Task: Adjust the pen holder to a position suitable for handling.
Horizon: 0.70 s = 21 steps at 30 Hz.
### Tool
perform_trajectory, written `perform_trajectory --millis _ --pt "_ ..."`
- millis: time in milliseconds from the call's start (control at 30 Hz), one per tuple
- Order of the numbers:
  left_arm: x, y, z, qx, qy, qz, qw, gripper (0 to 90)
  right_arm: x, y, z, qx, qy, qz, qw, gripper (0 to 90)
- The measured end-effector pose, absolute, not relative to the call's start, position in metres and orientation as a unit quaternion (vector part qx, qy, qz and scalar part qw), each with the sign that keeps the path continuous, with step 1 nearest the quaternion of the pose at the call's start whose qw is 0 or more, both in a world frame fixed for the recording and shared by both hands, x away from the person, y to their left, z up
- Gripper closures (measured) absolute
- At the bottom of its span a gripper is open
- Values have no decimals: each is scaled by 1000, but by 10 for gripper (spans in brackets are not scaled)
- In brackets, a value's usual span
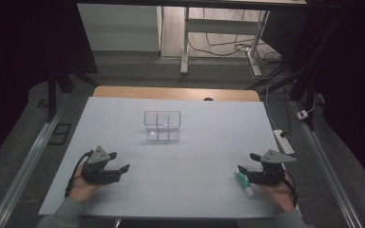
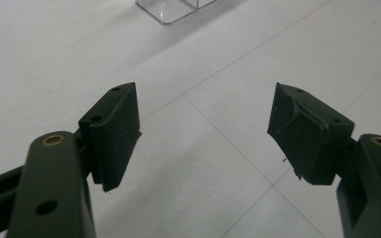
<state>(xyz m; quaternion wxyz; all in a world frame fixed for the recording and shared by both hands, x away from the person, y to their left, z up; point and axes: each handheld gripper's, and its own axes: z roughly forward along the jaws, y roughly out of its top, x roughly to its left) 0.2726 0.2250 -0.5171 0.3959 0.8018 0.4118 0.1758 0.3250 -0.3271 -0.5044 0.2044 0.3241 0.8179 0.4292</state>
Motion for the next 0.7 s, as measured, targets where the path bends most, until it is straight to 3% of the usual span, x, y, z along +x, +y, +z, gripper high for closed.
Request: perform_trajectory --millis 700 --pt "291 223 -512 796 427 174 392 288 325 -326 -505 326 816 429 209 269"
